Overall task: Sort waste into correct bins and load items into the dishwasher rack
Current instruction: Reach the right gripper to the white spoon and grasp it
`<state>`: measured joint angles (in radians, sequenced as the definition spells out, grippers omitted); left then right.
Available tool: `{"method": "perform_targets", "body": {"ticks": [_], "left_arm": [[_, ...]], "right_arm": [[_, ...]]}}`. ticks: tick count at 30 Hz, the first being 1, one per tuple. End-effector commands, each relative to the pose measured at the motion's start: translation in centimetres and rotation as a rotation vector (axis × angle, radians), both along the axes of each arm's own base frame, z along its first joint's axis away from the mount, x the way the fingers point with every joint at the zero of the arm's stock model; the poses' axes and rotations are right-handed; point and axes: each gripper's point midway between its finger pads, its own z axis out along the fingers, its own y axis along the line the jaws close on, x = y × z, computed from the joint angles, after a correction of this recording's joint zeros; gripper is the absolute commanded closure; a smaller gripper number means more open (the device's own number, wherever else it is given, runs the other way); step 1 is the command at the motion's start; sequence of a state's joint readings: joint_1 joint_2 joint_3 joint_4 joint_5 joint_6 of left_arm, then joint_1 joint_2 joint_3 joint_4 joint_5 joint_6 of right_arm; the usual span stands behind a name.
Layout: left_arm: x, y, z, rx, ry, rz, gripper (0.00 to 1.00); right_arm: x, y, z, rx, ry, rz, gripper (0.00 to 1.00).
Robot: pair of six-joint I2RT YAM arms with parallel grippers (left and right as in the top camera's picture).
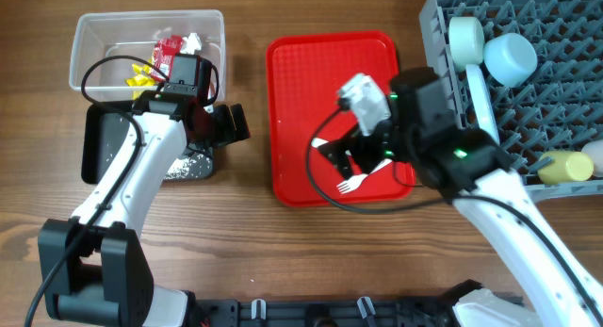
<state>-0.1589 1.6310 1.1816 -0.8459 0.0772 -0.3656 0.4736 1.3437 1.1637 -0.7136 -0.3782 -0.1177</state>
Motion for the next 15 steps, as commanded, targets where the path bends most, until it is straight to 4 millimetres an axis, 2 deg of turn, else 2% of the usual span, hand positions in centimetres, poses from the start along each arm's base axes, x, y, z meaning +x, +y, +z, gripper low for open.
{"method": "perform_targets", "body": {"ticks": [1, 4, 6, 9, 12, 15], "left_arm": [[-0.2, -0.2, -0.2, -0.009, 0.008, 0.004, 0.00], [-0.2, -0.2, -0.2, -0.009, 0.008, 0.004, 0.00], [-0.2, -0.2, -0.2, -0.009, 0.008, 0.003, 0.00], [-0.2, -0.2, -0.2, -0.009, 0.008, 0.004, 0.00], [-0.2, -0.2, -0.2, -0.009, 0.008, 0.004, 0.00], [-0.2, -0.2, -0.2, -0.009, 0.008, 0.004, 0.00]], "right_arm": [[1.4, -1.0, -5.8, -0.093, 0.235, -0.230, 0.04], [1.4, -3.1, -11.1, -0.233, 0.385, -0.394, 0.19], [0.8, -4.3, -13.8, -0.312, 0.475, -0.488, 0.23], [0.5, -6.2, -15.8, -0.415, 0.508, -0.583, 0.24], [1.4, -8.6, -16.9, -0.531, 0.435, -0.661, 0.29], [2.3, -8.9, -17.3, -0.545, 0.394, -0.676, 0.33]]}}
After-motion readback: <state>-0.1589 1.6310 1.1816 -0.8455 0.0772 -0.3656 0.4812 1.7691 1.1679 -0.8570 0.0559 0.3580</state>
